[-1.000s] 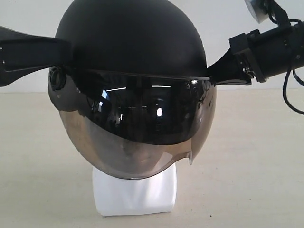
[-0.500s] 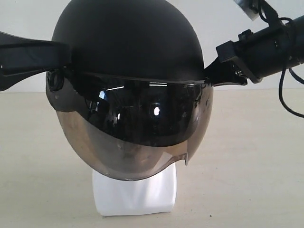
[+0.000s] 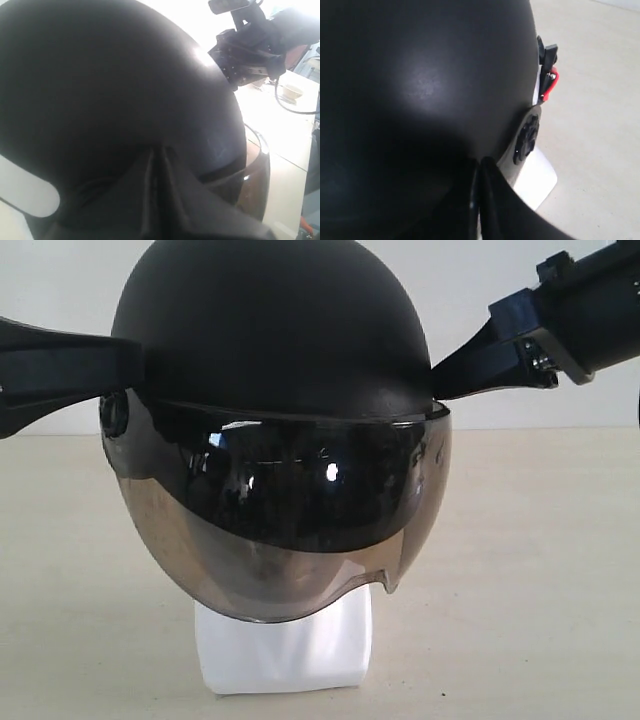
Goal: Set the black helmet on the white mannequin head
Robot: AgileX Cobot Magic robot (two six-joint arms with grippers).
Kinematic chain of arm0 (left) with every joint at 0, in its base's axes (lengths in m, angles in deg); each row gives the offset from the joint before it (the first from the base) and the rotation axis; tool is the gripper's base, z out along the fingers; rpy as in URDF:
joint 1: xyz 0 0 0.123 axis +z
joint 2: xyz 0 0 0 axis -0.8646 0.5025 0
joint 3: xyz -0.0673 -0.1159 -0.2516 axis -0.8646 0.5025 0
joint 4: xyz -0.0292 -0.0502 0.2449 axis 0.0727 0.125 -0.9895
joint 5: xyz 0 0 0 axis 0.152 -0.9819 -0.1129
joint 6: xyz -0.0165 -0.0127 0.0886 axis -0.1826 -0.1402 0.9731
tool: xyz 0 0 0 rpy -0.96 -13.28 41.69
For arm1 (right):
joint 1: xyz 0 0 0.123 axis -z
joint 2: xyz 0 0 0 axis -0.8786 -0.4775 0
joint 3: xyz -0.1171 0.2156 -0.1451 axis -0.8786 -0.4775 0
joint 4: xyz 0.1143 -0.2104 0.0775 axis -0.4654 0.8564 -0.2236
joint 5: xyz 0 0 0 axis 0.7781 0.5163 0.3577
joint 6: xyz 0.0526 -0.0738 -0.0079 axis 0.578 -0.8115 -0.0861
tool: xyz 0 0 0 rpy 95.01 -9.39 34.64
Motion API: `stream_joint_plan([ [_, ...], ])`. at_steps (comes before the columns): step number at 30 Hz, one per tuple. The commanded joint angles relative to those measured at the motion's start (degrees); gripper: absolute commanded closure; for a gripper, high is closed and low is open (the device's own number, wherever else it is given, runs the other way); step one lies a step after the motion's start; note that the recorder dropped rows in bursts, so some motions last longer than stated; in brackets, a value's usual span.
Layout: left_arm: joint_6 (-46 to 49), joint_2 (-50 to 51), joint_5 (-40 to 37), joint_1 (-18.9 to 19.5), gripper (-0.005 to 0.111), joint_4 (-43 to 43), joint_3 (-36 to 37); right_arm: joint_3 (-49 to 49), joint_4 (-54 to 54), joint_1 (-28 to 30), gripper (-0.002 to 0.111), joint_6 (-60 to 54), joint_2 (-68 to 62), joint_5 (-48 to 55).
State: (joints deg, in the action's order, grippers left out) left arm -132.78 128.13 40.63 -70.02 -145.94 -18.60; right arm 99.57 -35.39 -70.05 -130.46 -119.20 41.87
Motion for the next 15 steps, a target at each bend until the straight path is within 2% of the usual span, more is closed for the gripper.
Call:
stream_joint_plan([
  [1, 0.0, 2.0, -3.1, -0.1, 0.102, -5.3, 1.6, 0.1, -6.0, -2.4, 0.109, 0.4, 0.7, 8.9],
  [15, 0.5, 2.0, -3.9, 6.5, 0.102, -5.3, 4.3, 0.1, -5.7, -2.6, 0.109, 0.8, 0.8, 8.9],
])
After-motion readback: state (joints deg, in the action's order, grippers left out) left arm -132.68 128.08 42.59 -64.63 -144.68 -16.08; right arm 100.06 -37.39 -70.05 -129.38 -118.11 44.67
